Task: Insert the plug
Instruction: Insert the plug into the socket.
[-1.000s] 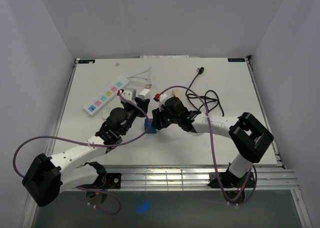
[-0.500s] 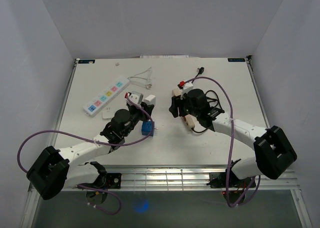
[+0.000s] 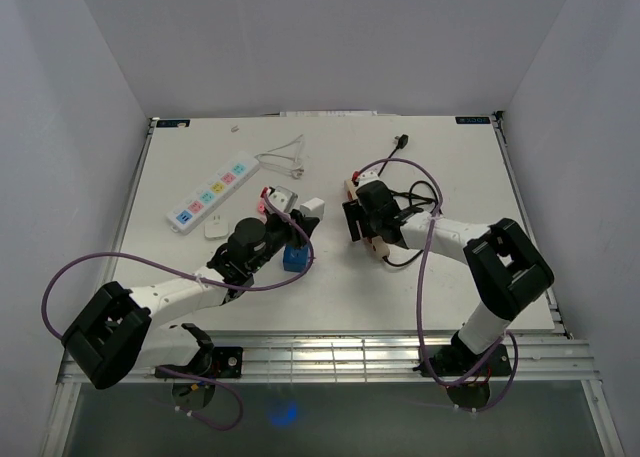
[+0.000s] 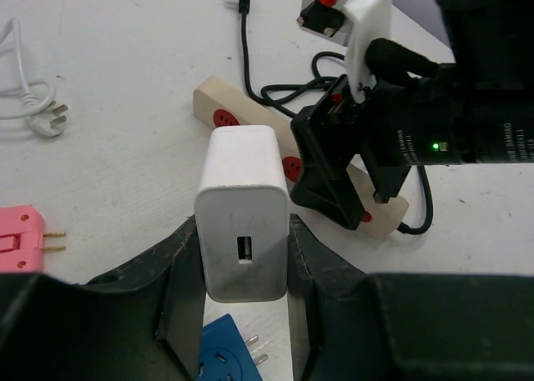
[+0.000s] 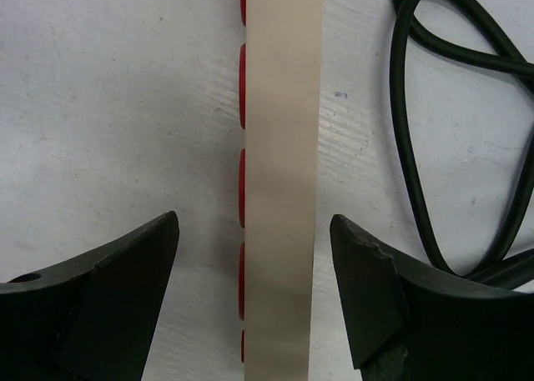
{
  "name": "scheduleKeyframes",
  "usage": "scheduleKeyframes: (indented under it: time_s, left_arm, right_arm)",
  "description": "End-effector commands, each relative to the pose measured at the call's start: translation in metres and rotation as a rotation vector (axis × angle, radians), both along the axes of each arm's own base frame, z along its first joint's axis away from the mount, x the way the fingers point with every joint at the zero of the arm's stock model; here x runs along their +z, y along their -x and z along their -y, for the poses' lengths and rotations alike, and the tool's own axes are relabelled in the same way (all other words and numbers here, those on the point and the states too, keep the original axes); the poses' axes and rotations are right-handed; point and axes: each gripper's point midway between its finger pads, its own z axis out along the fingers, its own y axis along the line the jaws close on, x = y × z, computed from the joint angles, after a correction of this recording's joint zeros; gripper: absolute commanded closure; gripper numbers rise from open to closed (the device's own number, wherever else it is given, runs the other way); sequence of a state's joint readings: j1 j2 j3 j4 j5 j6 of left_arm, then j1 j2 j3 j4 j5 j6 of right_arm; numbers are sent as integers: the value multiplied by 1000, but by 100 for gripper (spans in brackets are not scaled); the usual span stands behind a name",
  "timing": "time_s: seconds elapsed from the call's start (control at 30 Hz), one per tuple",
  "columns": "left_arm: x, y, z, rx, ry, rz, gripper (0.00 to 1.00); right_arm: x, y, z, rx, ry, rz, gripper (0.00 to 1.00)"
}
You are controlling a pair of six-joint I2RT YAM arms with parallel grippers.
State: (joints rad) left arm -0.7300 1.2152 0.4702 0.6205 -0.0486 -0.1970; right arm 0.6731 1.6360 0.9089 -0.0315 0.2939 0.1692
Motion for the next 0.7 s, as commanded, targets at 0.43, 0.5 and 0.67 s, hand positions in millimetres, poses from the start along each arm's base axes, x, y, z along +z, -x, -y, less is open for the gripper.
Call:
scheduleKeyframes:
  time_s: [0.43,0.5,0.67]
  left_arm:
    - [31,6,18,-124,15,145,100]
    - [30,7,20,-138,6,150,100]
    - [15,9,31,-216,-61,183,100]
  right_arm:
    - [-8,28,-17,123,-255,-225,80]
    - [-5,45,-19,158,-318,-261,81]
    - [-9,72,-17,201,-388,-304,82]
